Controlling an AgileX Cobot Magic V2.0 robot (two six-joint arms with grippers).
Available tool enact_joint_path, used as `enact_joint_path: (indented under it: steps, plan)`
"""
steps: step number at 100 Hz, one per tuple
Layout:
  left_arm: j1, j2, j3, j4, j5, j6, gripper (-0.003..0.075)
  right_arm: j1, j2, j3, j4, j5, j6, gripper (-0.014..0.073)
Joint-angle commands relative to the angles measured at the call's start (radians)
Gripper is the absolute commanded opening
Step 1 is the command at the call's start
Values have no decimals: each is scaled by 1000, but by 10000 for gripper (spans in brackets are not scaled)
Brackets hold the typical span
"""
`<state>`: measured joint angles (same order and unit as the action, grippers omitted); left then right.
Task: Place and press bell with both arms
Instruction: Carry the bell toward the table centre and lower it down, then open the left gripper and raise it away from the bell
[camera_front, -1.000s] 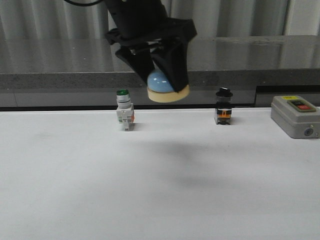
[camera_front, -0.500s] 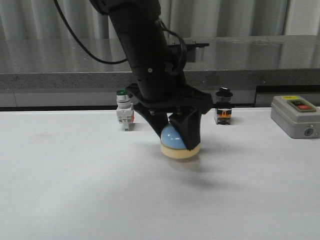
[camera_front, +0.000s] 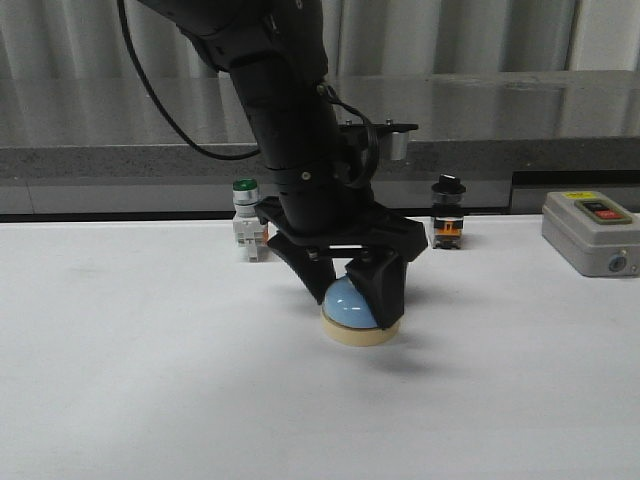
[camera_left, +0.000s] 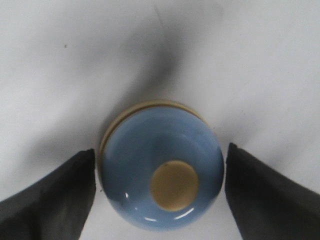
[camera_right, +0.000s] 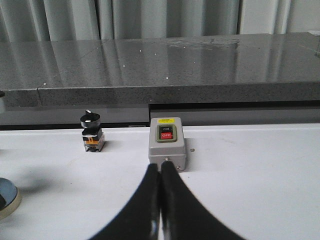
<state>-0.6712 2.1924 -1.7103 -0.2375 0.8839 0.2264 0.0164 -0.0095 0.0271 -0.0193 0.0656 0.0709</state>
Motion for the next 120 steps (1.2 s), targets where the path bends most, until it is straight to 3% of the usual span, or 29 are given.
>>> enact_joint_path:
  steps: [1, 22, 32, 46, 67, 120]
  plan:
    - [-8, -62, -24, -28, -23, -5, 557, 2, -21, -15, -7, -81, -5, -60]
    - [-8, -89, -24, -28, -25, -8, 552, 2, -21, -15, -7, -81, -5, -60]
    - [-8, -122, -24, -31, -33, -36, 507, 2, -21, -15, -7, -81, -5, -60]
    - [-8, -185, -24, -31, -42, -36, 341, 2, -21, -15, -7, -81, -5, -60]
    - [8, -285, -24, -31, 13, -36, -20, 2, -21, -15, -7, -81, -5, -60]
    - [189, -479, -13, -30, 22, -115, -20, 2, -21, -15, -7, -81, -5, -60]
